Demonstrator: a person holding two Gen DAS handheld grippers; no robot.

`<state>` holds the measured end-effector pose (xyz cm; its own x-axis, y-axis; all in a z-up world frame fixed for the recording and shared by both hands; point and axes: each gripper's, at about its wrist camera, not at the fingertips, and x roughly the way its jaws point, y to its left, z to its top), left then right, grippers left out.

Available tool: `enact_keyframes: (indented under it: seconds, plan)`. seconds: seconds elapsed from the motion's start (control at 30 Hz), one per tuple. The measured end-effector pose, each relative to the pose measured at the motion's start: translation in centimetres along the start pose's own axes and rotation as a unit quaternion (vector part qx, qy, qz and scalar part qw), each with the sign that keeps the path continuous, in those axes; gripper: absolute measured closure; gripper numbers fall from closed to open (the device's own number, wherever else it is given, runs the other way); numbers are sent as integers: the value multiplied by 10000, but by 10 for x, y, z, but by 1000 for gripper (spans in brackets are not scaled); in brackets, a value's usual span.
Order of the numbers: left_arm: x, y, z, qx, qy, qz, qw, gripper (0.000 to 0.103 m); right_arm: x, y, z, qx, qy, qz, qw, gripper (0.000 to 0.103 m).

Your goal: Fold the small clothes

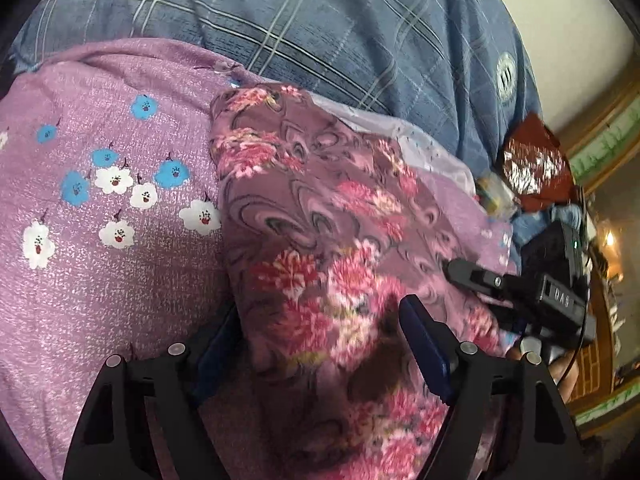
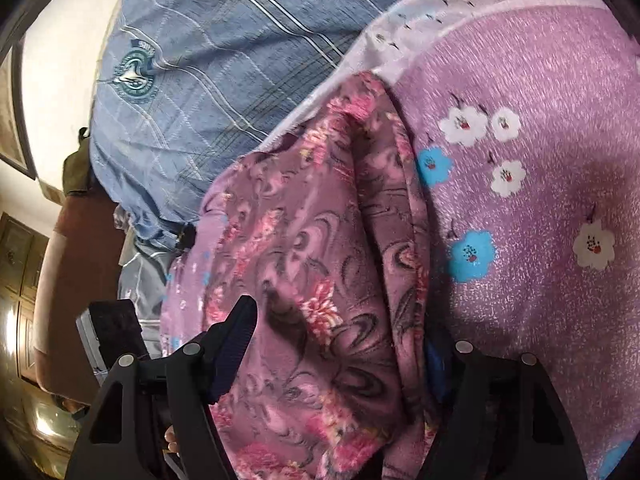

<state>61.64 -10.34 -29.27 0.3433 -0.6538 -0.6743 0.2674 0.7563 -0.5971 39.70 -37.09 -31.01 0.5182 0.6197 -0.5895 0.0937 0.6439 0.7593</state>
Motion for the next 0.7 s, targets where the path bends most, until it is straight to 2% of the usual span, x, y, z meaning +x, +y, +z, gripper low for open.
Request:
enact_keyframes:
  seconds: [0.07, 0.13, 0.2, 0.27, 0.3, 0.4, 0.6, 0.7]
  plan:
    - [2, 0, 0, -92, -66, -32, 9999, 26, 1, 5, -2, -76, -73, -84, 9999, 31]
    - [2, 0, -1, -122, -148, -61, 9998, 29, 3, 13, -7, -268, -122, -309, 9991, 38]
    - [3, -2, -1, -110, -233, -10, 9997, 52, 3, 18, -8, -413, -186, -450, 9980, 58]
    - [0, -3, -2, -79, -281, 30, 9996, 62, -5, 26, -10, -597, -340, -528, 9962, 67]
    - [-1, -3, -3, -76, -306, 21, 9995, 68, -9, 28, -11, -637, -383, -549, 9957, 68]
    - [-7, -8, -3, 5, -453, 25, 9990, 77, -13, 43, -17, -898, -541, -807, 9912, 70]
    - [-35, -24, -7, 286, -910, -108, 9954, 78, -36, 75, -32, -1274, -1093, -924, 9815, 70]
    - [-57, -31, -9, 443, -1175, -203, 9919, 78, -49, 87, -37, -1340, -1403, -799, 9777, 70]
